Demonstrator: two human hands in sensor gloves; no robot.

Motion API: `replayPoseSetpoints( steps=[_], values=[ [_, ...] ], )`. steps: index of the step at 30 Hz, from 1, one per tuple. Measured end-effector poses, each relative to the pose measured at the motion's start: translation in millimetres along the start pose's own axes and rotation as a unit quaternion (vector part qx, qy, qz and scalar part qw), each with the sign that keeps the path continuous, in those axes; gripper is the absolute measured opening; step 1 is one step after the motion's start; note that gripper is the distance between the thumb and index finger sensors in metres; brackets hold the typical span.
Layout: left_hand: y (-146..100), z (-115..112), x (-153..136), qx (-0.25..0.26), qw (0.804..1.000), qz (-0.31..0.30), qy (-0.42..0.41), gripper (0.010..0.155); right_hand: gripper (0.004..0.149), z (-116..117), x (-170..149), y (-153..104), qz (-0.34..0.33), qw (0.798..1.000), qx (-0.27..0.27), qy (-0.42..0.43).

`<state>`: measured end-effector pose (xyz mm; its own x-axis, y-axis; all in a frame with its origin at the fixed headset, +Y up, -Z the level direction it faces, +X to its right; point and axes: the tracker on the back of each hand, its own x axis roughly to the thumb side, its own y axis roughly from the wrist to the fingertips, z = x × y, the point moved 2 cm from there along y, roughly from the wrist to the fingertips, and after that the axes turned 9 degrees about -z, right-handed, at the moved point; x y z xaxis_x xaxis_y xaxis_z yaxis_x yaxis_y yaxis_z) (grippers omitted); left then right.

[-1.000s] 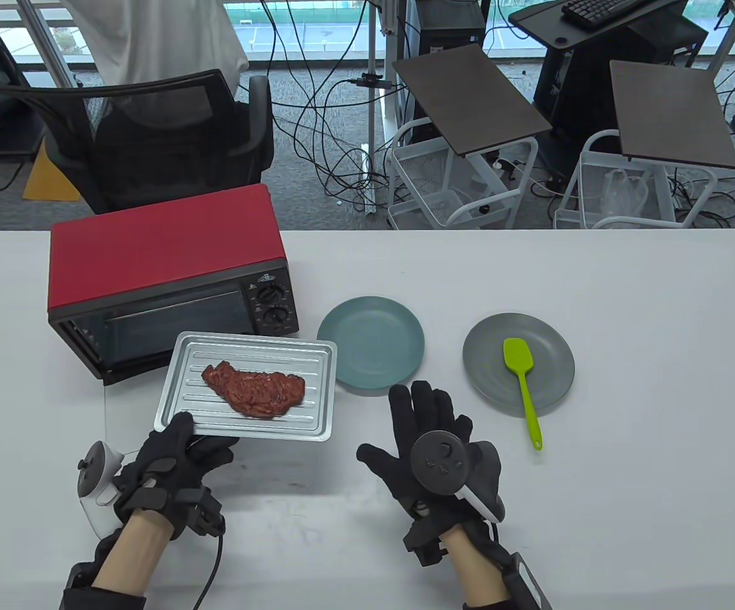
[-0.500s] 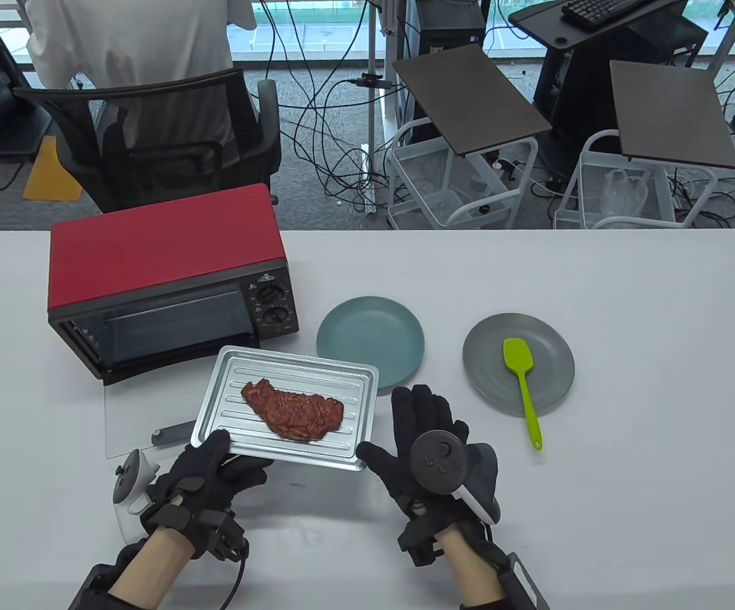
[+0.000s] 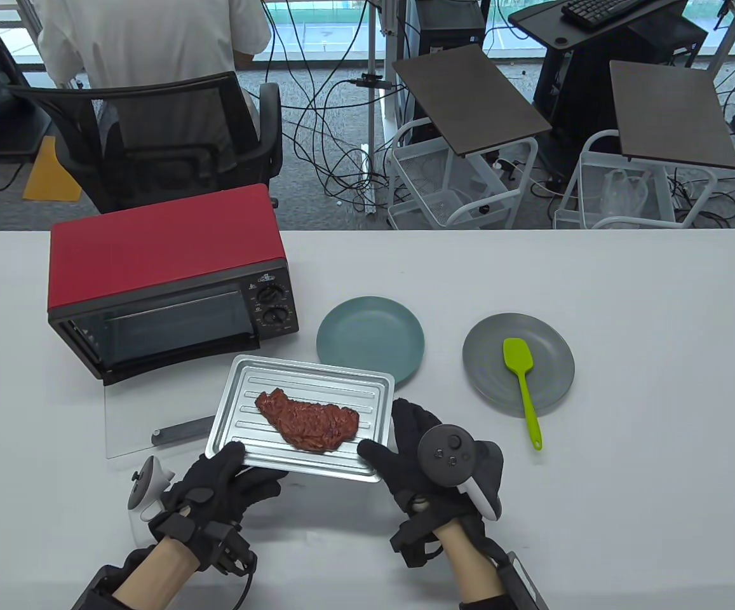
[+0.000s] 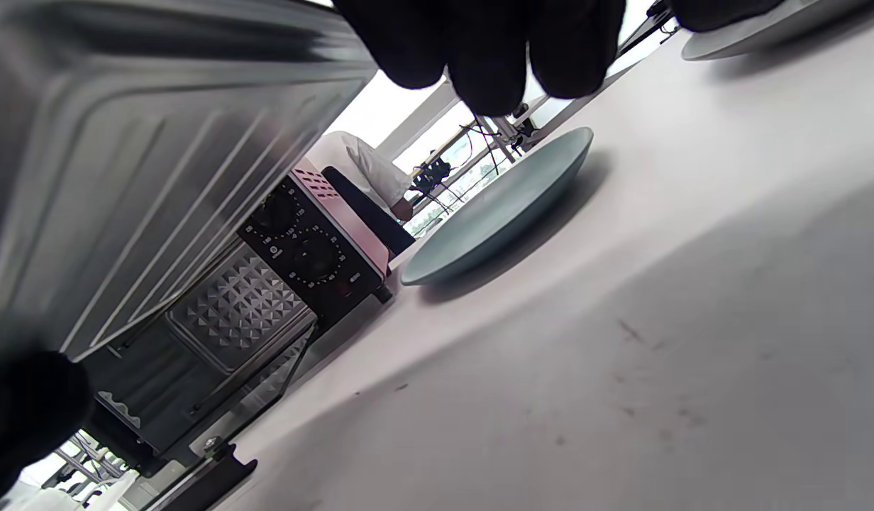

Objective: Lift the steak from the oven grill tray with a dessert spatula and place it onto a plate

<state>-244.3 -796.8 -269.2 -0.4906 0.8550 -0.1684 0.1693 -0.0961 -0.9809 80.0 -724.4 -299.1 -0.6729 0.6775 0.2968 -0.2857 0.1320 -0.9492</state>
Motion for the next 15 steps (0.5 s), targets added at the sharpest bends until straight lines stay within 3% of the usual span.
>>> replayPoseSetpoints(
  steps=[6,15],
  values=[
    [0.1,-2.8,-1.7,-0.007,1.000,0.008,0.008,0.053,0.082,0.7,-2.3,1.7,0.007,1.000,0.004,0.018],
    [0.4,-6.5,-4.8,-0.014,1.000,0.020,-0.001,0.054,0.062,-0.9,-5.7,1.1,0.033,0.994,-0.046,0.089]
  ],
)
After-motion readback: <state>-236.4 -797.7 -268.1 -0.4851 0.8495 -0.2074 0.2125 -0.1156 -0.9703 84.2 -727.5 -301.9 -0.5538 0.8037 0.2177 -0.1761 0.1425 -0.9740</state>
